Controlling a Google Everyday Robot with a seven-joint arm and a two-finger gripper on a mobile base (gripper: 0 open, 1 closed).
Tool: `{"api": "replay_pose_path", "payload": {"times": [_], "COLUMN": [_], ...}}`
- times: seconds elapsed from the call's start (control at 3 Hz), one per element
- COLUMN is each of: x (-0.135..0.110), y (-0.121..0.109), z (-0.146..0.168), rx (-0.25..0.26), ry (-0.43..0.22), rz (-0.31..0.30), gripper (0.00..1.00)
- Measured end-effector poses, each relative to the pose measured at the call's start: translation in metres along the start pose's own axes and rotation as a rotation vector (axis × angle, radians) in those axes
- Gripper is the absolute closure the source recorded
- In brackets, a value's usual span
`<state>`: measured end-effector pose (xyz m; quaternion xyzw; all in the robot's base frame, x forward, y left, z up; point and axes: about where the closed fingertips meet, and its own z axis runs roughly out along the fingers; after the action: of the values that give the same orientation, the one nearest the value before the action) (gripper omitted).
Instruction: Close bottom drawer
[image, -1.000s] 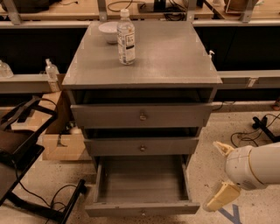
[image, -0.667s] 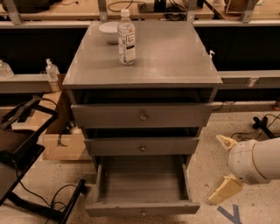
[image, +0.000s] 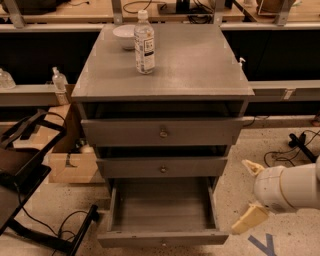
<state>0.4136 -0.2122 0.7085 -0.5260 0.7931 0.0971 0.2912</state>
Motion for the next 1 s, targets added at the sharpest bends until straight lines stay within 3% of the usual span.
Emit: {"api": "replay_pose_path", "payload": {"times": [0.33, 0.67, 1.0], "x": [0.035, 0.067, 0.106], "y": [-0.008, -0.018, -0.011], "z": [0.062, 0.130, 0.196], "rx": [-0.036, -0.065, -0.086], "ry": [-0.058, -0.105, -0.140], "rz": [0.064, 0.094, 0.147], "gripper": [0.00, 0.17, 0.41]}}
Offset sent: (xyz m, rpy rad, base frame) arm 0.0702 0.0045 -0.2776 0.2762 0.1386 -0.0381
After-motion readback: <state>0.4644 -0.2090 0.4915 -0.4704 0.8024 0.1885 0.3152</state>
